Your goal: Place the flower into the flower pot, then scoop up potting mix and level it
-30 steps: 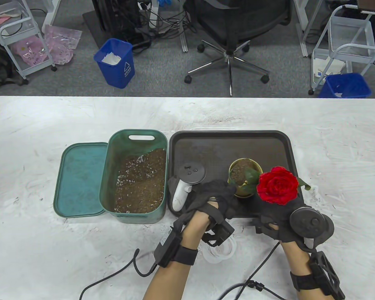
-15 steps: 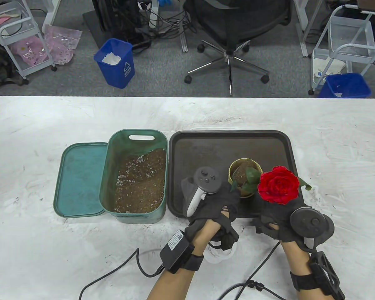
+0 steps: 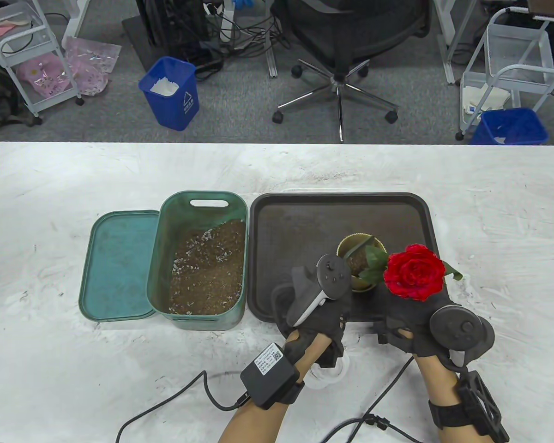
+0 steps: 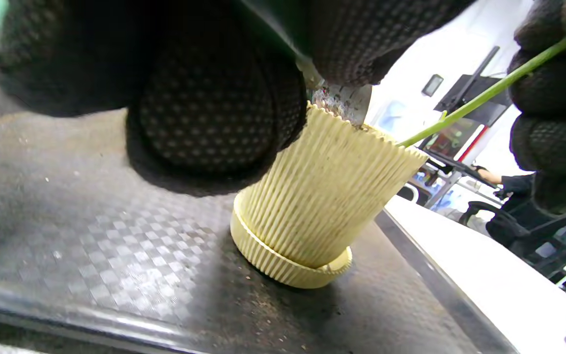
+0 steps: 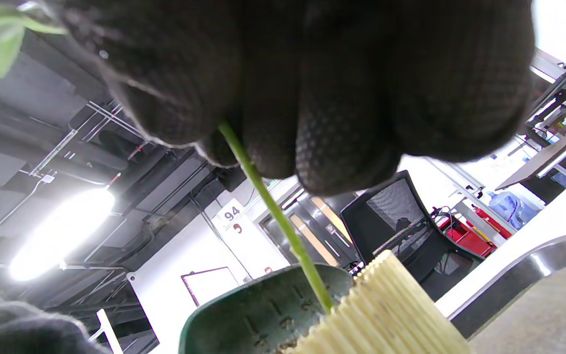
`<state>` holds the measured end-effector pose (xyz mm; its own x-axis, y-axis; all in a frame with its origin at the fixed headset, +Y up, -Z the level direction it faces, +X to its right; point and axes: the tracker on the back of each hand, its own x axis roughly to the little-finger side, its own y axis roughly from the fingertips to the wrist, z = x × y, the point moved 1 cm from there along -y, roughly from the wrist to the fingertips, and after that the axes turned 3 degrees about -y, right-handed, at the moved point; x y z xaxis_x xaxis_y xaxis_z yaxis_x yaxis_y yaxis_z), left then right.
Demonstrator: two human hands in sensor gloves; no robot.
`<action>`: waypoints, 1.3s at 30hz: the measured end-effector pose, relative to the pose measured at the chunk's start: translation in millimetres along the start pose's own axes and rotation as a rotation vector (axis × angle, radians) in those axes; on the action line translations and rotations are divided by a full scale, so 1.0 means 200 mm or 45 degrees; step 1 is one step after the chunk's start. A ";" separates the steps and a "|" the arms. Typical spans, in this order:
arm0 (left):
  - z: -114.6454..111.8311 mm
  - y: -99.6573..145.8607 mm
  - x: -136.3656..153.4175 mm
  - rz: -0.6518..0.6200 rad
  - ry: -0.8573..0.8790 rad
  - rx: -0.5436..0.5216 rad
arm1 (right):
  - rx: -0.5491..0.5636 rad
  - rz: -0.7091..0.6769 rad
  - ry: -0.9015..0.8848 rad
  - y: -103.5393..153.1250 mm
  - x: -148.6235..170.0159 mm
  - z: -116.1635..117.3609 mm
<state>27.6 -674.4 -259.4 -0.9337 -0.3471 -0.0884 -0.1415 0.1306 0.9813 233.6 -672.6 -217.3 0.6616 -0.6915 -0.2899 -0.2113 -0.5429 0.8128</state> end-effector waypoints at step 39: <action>0.76 -0.02 1.13 0.809 0.411 0.301 | -0.012 -0.026 0.016 0.01 0.00 0.01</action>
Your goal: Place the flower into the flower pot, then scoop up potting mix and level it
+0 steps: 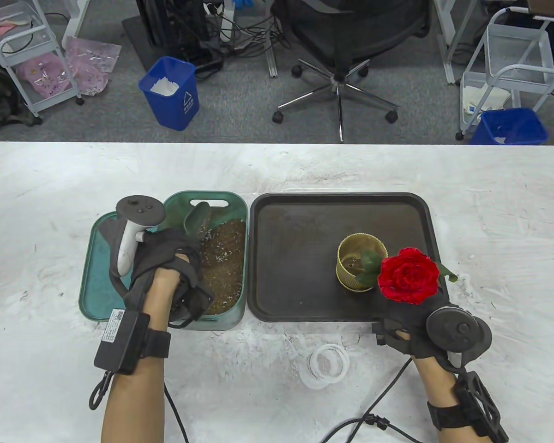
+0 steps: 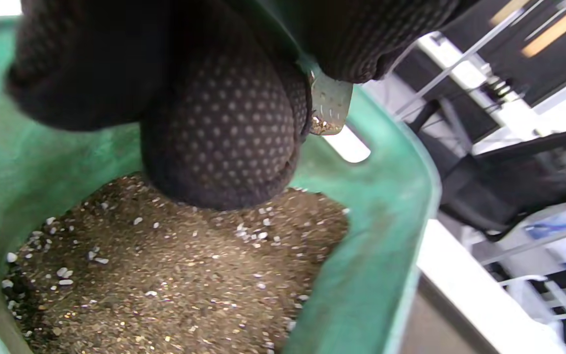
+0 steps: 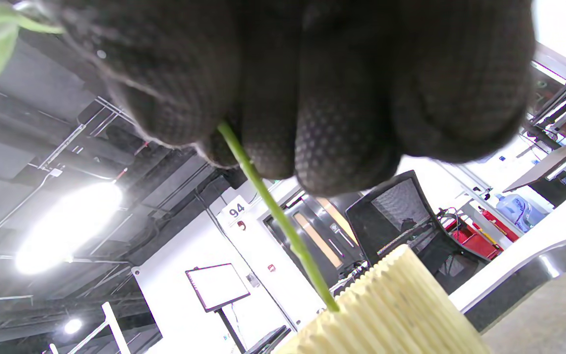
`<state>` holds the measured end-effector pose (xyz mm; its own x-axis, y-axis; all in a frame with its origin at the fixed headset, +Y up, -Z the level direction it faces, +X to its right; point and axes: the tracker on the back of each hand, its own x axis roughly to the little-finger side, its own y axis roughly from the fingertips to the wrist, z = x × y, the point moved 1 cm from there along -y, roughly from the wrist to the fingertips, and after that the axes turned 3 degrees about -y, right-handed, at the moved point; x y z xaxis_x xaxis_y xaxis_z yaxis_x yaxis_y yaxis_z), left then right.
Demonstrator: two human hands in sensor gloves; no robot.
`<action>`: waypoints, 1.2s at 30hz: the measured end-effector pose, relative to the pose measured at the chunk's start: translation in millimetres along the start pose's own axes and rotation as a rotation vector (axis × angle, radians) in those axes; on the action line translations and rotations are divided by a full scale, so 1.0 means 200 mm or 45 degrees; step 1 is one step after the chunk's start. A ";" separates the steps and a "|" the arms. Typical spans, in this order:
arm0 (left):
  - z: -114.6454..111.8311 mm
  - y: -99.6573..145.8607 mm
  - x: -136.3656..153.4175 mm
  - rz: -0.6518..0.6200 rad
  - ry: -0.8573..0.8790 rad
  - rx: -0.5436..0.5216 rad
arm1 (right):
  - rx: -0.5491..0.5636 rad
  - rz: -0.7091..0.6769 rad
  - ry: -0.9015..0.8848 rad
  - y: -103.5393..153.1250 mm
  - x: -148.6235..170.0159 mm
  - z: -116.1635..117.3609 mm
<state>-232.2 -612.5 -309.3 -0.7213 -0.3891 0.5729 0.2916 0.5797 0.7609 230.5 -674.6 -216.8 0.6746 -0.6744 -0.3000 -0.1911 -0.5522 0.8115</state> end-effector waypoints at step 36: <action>-0.28 -0.38 -0.10 0.143 -0.051 0.304 | -0.012 0.008 -0.025 0.00 -0.01 0.01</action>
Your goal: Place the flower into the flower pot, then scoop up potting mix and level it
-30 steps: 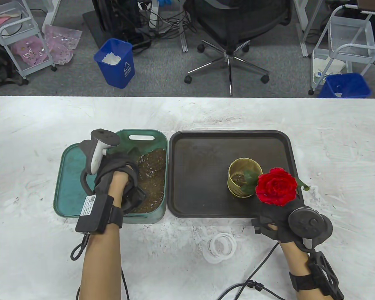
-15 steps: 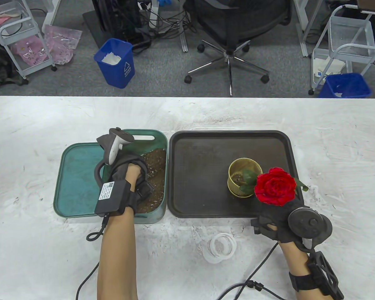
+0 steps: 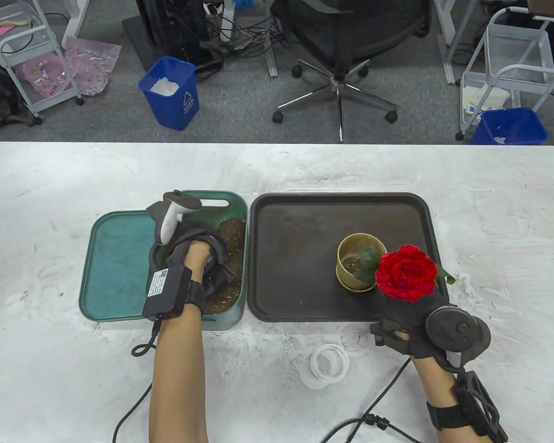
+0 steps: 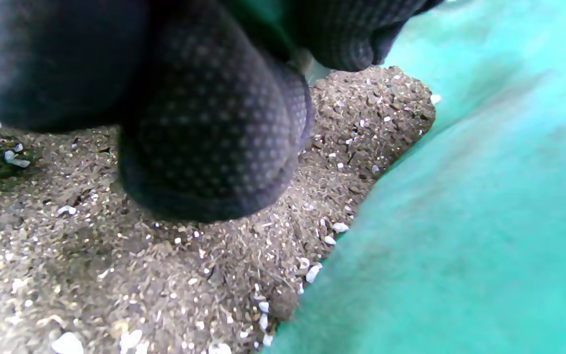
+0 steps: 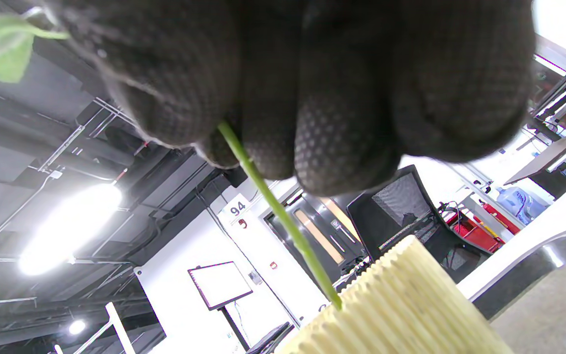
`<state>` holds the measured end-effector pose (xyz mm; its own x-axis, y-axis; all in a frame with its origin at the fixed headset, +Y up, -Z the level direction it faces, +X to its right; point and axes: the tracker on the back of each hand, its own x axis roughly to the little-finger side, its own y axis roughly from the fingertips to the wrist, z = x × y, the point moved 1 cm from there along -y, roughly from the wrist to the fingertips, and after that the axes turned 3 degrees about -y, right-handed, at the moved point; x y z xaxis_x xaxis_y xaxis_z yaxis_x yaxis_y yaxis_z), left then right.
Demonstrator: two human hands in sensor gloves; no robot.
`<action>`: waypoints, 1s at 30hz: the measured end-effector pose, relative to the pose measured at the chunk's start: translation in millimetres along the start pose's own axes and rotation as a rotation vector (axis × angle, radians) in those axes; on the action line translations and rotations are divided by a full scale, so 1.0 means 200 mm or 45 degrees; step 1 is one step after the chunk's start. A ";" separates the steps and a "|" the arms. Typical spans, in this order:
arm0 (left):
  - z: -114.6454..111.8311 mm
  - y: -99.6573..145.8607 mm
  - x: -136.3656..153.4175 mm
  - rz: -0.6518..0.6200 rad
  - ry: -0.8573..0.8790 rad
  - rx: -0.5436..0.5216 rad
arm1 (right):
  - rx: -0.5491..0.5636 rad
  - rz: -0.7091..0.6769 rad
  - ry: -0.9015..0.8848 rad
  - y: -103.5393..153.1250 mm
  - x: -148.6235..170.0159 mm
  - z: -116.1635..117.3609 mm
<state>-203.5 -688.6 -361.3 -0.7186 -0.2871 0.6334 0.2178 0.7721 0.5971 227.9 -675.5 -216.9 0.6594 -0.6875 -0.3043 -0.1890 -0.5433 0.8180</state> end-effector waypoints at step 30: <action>0.01 0.33 0.19 -0.333 0.516 0.164 | -0.007 0.029 -0.026 0.00 0.00 0.00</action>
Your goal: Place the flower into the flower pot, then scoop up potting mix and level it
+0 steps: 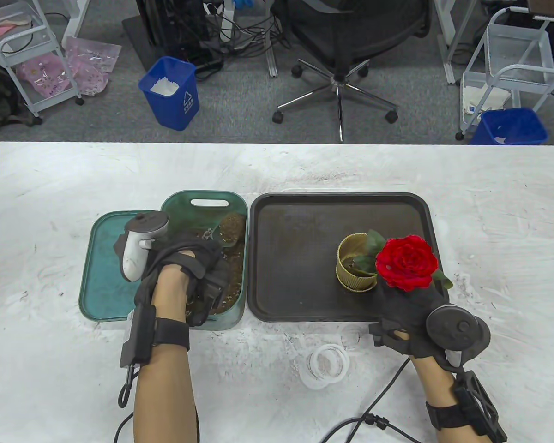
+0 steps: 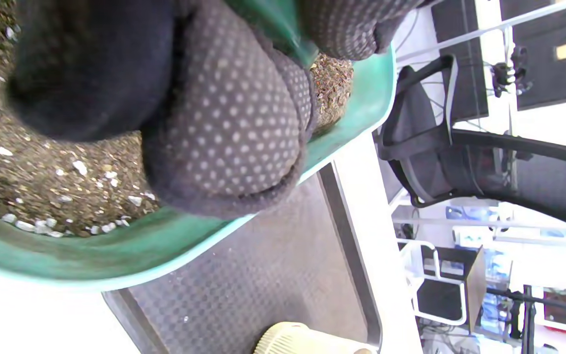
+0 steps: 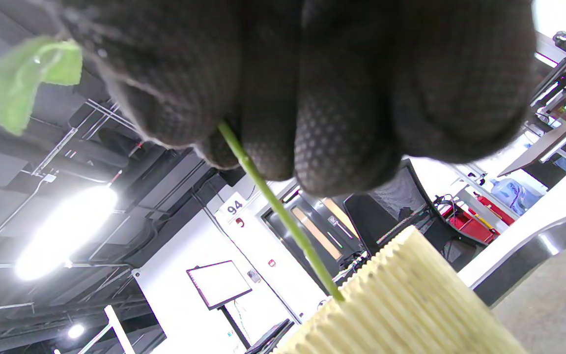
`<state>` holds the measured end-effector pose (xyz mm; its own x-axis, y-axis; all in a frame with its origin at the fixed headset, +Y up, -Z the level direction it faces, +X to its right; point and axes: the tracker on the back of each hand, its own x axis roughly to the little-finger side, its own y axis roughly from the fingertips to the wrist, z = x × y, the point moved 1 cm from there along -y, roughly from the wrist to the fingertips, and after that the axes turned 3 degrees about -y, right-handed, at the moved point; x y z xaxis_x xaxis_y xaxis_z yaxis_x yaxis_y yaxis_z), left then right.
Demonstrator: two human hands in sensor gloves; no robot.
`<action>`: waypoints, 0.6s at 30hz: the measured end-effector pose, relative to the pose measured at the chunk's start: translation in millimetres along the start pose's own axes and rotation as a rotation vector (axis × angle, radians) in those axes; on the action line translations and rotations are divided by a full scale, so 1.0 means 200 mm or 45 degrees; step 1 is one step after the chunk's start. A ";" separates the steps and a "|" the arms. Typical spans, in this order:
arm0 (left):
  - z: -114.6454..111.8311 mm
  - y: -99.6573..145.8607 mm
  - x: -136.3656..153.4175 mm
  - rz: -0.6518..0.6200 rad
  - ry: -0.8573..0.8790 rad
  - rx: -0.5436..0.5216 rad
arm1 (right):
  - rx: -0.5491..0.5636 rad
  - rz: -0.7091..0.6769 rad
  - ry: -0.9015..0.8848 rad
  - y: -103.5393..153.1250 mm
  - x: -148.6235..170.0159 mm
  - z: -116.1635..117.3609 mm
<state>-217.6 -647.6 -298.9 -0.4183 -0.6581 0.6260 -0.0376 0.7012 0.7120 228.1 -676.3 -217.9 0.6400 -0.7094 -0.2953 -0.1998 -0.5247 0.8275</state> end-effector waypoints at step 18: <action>-0.06 0.17 -0.06 -0.240 0.052 0.154 | 0.001 0.008 -0.003 0.00 0.00 0.00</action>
<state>-202.7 -618.4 -278.6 -0.3565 -0.7896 0.4994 -0.2212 0.5906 0.7760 229.5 -676.2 -218.2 0.6373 -0.7134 -0.2913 -0.2044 -0.5210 0.8287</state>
